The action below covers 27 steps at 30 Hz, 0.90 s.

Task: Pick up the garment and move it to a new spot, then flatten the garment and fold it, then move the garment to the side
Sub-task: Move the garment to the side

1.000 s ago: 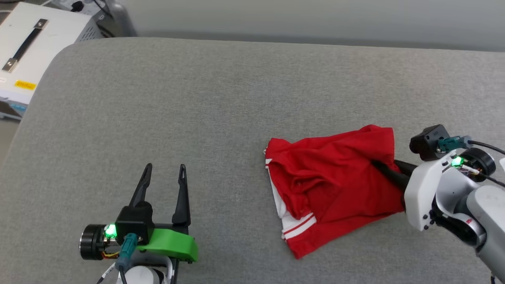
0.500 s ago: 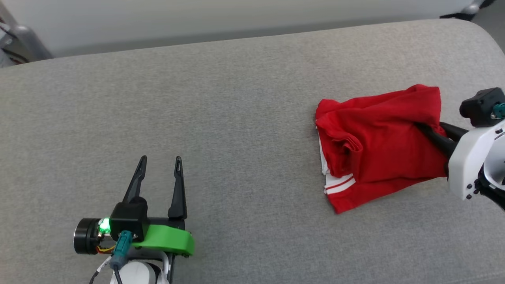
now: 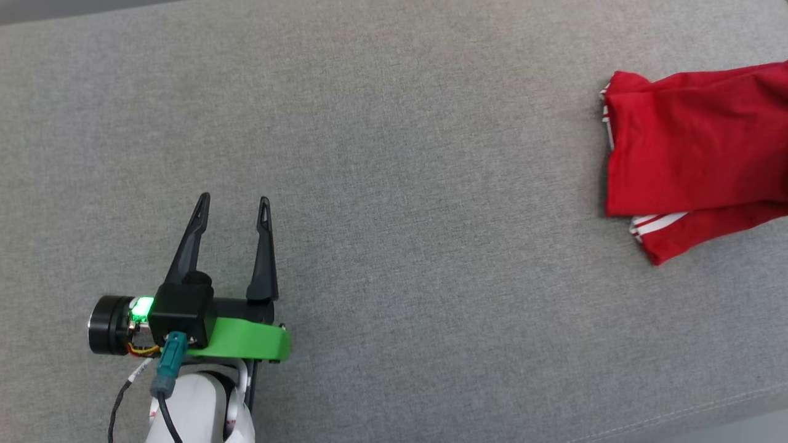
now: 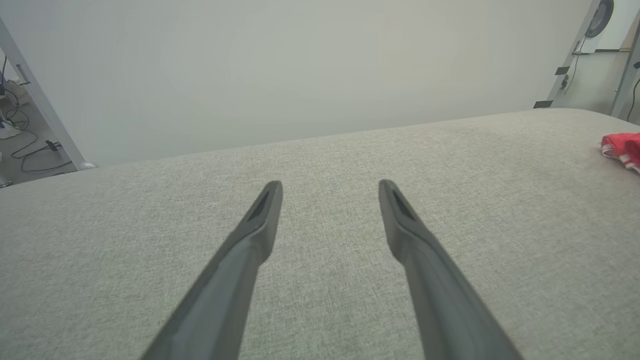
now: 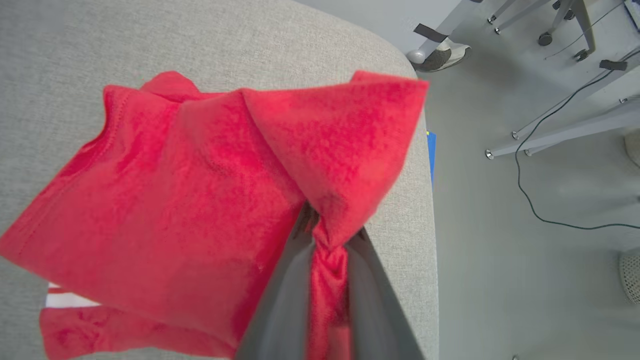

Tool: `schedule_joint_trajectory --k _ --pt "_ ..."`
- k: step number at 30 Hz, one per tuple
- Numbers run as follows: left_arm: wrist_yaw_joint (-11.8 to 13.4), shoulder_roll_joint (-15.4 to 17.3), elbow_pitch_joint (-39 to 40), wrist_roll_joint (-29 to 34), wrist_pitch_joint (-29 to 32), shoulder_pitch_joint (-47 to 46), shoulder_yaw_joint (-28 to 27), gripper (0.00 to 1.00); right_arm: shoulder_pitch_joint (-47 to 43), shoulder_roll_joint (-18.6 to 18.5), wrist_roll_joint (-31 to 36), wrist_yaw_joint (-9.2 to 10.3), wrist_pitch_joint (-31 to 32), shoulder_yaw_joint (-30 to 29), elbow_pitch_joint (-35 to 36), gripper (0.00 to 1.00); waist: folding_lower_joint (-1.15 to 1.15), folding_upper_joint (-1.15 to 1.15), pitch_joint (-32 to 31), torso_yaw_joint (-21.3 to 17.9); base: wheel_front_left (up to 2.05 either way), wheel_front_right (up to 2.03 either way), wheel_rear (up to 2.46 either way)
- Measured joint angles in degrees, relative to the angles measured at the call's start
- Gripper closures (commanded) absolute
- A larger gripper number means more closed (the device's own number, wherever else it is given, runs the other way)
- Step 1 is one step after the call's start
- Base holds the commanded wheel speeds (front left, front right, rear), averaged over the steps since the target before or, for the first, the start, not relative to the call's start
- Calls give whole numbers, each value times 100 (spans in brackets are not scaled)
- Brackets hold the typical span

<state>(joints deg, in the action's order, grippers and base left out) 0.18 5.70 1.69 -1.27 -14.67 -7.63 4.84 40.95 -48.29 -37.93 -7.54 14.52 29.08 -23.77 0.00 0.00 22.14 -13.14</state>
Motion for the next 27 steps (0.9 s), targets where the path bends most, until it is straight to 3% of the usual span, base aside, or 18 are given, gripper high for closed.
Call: schedule_joint_trajectory --k 8,9,17,19,24,27 --pt "7 112 216 41 0 -223 -27 0 763 -12 324 0 -257 -96 -1401 100 1 0 628 51 0 0 0" --pt "12 169 243 71 0 -231 -52 0 1009 57 501 0 -458 -119 -1915 100 1 0 796 81 0 0 0" --pt "57 250 274 71 0 -231 -100 0 1429 532 816 0 -1080 -247 -3016 100 1 0 848 88 0 0 0" --pt "64 249 266 70 0 -229 -94 0 1475 589 855 0 -1132 -261 -3217 0 1 0 790 84 0 0 0" --pt "107 203 185 52 0 -204 -42 0 1502 652 892 0 -1597 -336 -3473 0 0 0 538 106 0 0 0" --pt "111 135 68 -42 0 -101 2 0 1482 630 962 0 -2357 -407 -3366 0 0 0 258 174 0 0 0"
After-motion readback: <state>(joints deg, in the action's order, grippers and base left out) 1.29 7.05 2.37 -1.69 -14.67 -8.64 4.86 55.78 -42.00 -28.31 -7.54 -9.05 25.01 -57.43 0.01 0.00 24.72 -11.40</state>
